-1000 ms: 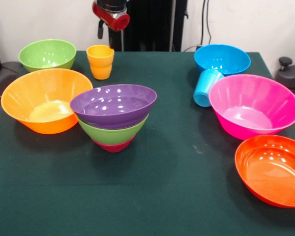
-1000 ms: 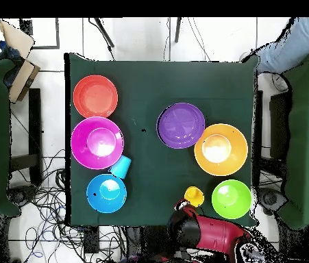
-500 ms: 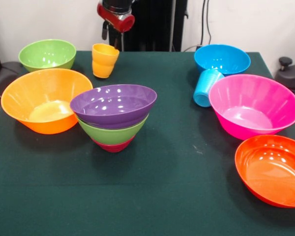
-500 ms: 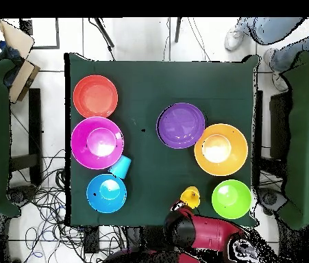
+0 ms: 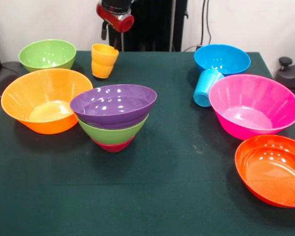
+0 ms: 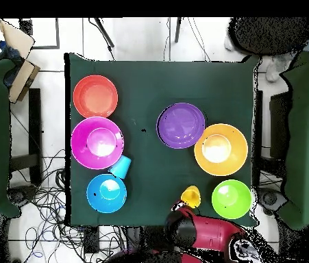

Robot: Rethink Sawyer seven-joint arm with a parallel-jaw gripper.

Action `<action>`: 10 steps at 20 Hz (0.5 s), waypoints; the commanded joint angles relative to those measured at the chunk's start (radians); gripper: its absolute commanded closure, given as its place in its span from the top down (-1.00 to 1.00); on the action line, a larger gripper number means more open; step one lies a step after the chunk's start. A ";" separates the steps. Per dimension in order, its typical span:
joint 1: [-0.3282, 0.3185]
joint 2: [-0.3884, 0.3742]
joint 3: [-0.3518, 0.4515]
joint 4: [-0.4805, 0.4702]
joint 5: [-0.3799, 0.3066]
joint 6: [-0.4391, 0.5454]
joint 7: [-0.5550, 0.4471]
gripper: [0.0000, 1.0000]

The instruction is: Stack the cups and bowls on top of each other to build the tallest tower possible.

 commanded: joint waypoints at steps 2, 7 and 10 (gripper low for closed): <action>-0.014 -0.028 0.104 -0.122 -0.045 0.092 -0.061 1.00; -0.022 -0.052 0.115 -0.131 -0.045 0.164 -0.088 1.00; -0.028 -0.076 0.127 -0.122 -0.045 0.210 -0.103 1.00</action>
